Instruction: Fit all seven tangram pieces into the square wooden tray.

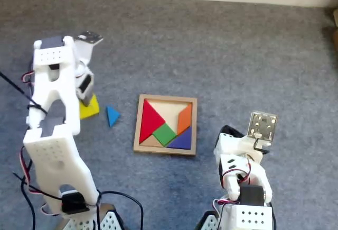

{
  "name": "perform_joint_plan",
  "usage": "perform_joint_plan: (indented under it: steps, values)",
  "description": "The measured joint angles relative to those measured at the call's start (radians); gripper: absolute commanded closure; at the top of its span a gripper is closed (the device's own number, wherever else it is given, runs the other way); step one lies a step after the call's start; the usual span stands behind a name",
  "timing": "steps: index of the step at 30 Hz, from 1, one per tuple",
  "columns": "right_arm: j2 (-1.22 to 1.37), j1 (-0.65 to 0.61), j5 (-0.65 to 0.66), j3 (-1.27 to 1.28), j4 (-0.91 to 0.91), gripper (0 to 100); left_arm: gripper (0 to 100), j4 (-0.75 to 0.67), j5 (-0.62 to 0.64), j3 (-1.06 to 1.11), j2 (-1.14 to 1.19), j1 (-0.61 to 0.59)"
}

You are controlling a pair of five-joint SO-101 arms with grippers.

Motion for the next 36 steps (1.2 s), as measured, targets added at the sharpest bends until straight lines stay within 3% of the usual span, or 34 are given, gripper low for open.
perform_joint_plan:
  steps: [4, 12, 36]
  values:
    - [0.000, 0.000, 0.000, 0.000, 0.000, 99.5, 90, 0.018, 0.021, 0.002, 0.000, 0.054]
    - [0.000, 0.000, 0.000, 0.000, 0.000, 99.5, 99, 0.028, 0.029, 0.002, -0.014, 0.074]
    - [0.000, 0.000, 0.000, 0.000, 0.000, 99.5, 99, 0.109, 0.080, -0.002, -0.031, 0.155]
